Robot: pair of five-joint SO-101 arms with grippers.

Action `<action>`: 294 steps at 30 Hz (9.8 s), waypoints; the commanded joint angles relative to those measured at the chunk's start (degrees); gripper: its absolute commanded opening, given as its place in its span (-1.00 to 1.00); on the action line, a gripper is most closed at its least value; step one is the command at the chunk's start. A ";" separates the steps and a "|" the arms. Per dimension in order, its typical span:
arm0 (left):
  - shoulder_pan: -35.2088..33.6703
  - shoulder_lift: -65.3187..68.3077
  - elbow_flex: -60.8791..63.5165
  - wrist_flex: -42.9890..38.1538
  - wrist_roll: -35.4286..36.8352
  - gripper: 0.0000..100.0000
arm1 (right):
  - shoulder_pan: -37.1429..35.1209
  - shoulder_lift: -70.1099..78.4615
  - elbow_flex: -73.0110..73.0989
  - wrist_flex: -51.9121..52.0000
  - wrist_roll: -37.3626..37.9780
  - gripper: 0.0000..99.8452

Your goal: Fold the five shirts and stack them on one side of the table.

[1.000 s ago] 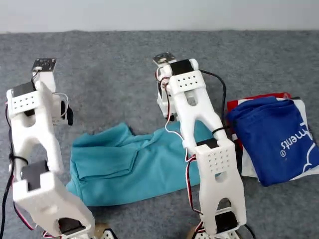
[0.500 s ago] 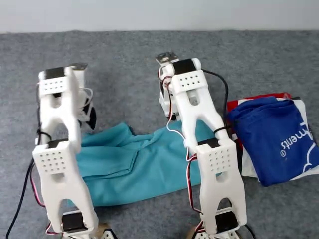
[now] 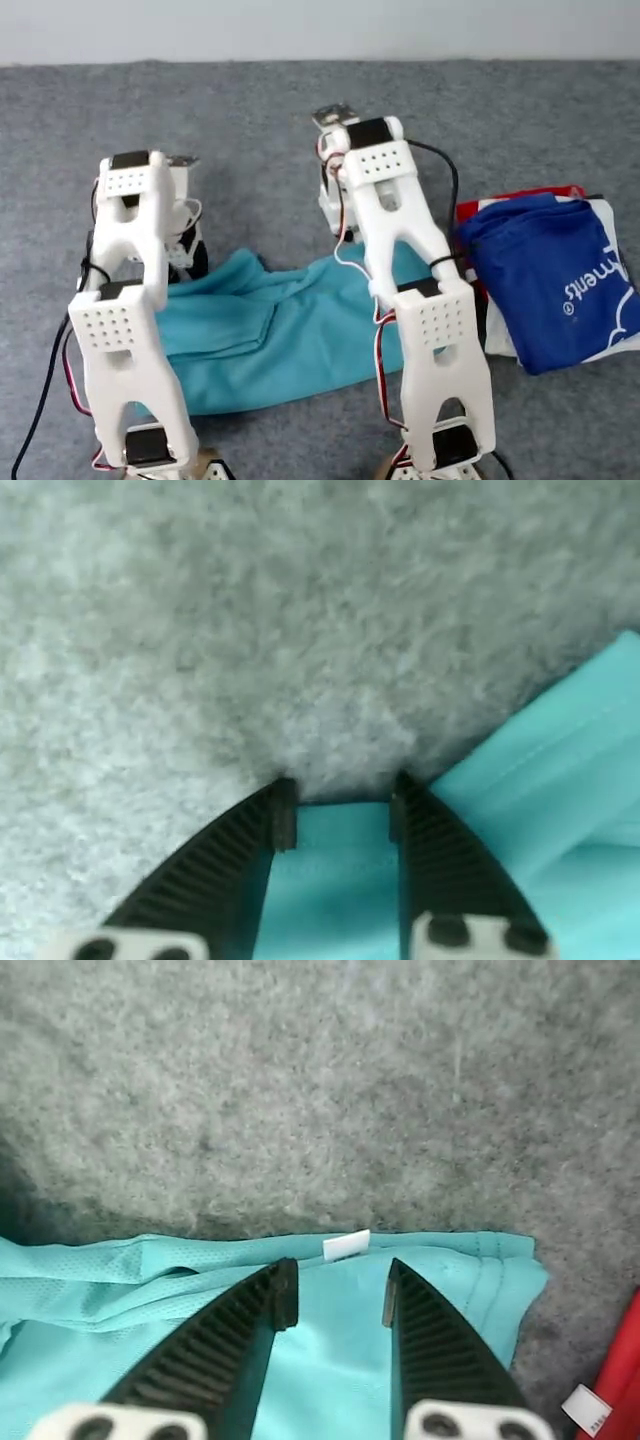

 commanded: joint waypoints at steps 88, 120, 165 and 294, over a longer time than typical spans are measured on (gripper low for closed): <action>3.96 -40.44 44.26 1.67 -24.53 -0.96 | -1.36 -3.74 -2.11 0.75 -0.70 -0.71; 2.37 -51.16 35.03 -15.56 -10.29 -0.71 | -1.27 -3.74 -2.11 1.01 -0.70 -0.71; 7.56 -11.52 12.70 -5.80 -8.70 -0.79 | -1.19 -3.74 -2.11 1.01 -0.70 -0.71; 22.68 -68.22 42.59 -7.47 -5.10 -0.79 | 17.27 -21.14 47.82 -15.43 10.29 -0.36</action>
